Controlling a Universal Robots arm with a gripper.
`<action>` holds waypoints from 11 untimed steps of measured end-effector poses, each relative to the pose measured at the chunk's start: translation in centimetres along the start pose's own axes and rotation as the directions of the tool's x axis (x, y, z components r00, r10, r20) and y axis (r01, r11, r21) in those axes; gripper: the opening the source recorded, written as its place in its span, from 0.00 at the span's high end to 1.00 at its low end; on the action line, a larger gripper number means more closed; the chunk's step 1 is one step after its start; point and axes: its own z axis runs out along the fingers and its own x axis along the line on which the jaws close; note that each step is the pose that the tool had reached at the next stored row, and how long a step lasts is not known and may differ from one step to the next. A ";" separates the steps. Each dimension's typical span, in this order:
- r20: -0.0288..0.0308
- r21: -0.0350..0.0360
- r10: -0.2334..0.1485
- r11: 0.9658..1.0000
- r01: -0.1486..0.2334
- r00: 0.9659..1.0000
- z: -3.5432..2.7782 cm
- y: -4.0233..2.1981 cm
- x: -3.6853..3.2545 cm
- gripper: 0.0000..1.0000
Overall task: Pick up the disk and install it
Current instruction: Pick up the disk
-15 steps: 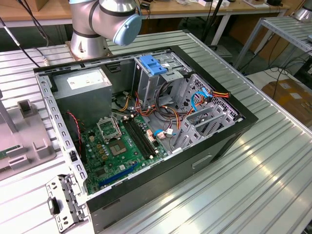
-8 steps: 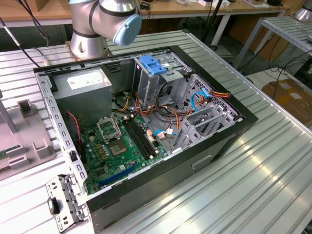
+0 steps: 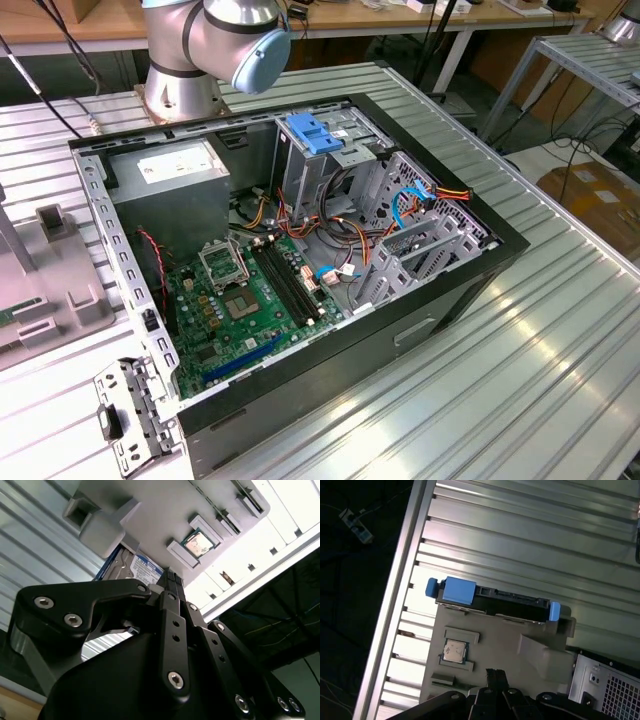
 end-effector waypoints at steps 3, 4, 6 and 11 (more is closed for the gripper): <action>-0.001 0.000 -0.021 1.000 0.021 1.000 0.00 0.00 0.00 0.89; -0.001 -0.001 -0.030 1.000 0.030 1.000 0.00 0.00 0.00 0.89; -0.002 -0.001 -0.049 0.999 0.049 0.999 0.00 0.00 0.00 0.89; -0.004 -0.002 -0.093 0.996 0.093 0.996 0.00 0.00 0.00 0.89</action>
